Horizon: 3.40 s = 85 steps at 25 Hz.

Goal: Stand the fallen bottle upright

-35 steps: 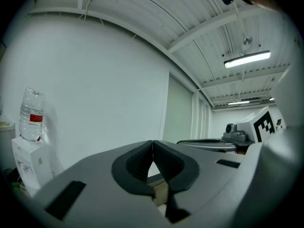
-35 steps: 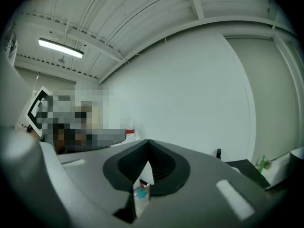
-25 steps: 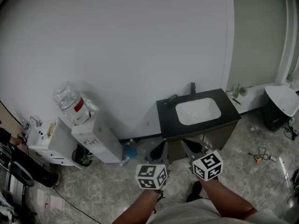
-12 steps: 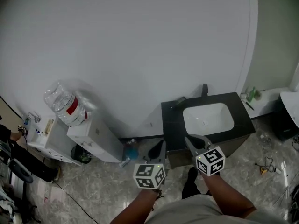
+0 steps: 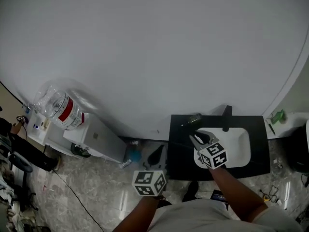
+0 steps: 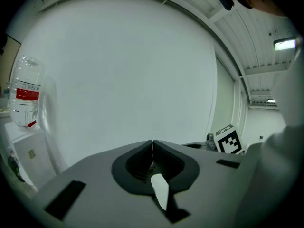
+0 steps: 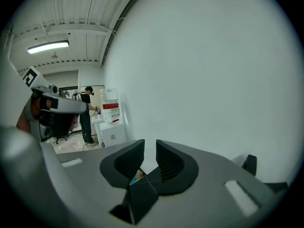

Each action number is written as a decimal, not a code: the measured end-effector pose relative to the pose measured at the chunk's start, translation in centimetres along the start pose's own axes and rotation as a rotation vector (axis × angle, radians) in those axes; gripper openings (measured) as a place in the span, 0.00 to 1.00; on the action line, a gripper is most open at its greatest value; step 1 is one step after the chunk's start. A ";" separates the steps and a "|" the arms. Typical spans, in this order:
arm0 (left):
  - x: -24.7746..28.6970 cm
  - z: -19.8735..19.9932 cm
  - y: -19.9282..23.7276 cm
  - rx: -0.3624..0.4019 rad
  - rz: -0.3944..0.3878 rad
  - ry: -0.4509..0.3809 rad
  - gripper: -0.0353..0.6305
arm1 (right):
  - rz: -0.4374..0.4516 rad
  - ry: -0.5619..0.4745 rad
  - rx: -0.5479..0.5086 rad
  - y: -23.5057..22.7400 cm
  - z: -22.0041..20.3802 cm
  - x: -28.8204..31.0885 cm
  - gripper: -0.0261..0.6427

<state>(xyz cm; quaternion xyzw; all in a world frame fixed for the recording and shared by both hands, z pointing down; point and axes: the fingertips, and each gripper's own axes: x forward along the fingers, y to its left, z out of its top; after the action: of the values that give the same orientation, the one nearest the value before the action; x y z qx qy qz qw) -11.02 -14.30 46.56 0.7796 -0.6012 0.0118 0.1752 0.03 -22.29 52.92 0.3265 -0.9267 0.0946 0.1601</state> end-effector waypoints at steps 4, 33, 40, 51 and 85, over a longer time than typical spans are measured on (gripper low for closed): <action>3.4 0.3 2.6 -0.011 0.042 0.029 0.06 | 0.027 0.061 0.009 -3.1 -1.6 6.2 0.15; 12.6 -2.2 14.5 -0.107 0.072 0.147 0.06 | 0.676 1.037 -1.109 -10.3 -23.8 27.1 0.24; 12.7 -2.6 15.2 -0.119 0.073 0.155 0.06 | 0.684 0.968 -1.103 -9.4 -24.3 27.3 0.16; 12.6 -2.2 13.9 -0.105 0.052 0.151 0.06 | 0.512 0.560 -0.777 -7.7 -15.5 26.8 0.14; 12.5 -3.4 6.8 -0.028 -0.022 0.189 0.06 | 0.209 -0.080 -0.053 -8.0 -10.0 18.6 0.17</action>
<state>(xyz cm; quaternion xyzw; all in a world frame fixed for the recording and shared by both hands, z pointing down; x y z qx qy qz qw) -13.29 -26.50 54.34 0.7789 -0.5736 0.0750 0.2422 -6.24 -36.32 69.47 0.2274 -0.9635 0.0731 0.1208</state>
